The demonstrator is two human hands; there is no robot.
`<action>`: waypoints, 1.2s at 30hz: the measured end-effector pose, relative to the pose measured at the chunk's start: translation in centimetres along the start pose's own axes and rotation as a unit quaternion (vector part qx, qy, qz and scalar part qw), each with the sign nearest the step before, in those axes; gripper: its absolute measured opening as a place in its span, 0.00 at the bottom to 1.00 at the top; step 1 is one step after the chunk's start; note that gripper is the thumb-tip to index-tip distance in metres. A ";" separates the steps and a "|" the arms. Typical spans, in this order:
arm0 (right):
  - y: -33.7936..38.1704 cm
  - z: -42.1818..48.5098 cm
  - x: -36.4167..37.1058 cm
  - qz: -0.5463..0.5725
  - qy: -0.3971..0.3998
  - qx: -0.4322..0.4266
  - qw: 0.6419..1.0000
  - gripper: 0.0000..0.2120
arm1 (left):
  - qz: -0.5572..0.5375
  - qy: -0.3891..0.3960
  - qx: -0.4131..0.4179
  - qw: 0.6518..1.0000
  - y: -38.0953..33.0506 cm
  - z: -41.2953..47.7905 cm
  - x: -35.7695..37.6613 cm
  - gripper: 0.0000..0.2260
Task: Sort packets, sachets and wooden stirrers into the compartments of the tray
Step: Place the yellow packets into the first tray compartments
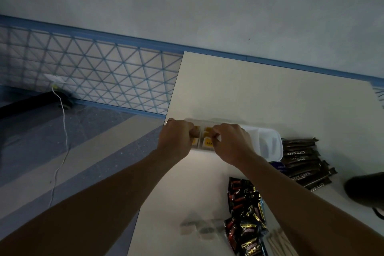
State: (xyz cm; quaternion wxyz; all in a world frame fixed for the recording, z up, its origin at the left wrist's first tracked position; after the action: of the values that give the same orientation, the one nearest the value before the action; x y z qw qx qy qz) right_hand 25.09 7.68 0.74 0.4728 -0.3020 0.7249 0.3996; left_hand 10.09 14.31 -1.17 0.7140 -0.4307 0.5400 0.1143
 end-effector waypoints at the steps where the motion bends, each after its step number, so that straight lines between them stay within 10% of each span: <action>1: 0.0 -0.1 -0.1 0.002 0.002 0.000 1.000 0.08 | -0.003 0.000 0.006 1.000 -0.1 -0.1 -0.2 0.10; 17: -0.8 -5.4 -3.1 0.052 -0.011 -0.015 0.998 0.09 | -0.115 -0.044 -0.017 0.992 -3.4 -5.5 -4.4 0.13; 36: -2.8 -17.1 3.2 0.009 0.234 -0.086 0.968 0.22 | -0.205 0.179 -0.018 0.962 -5.3 -17.4 2.1 0.26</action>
State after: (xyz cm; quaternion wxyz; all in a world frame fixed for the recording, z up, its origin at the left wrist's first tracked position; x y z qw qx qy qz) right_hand 18.58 -8.72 1.00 0.2582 -0.4201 0.7810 0.3832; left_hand 2.49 -2.38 -1.21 0.6058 -0.5585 0.5571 -0.1038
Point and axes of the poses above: each hand's wrist, its own z-axis towards the middle knuckle, its own x-axis out of the palm, y = z × x, the point moved 4 cm from there along z, towards the middle knuckle, and after that the axes turned 15 degrees about x, right-handed, at the moved point
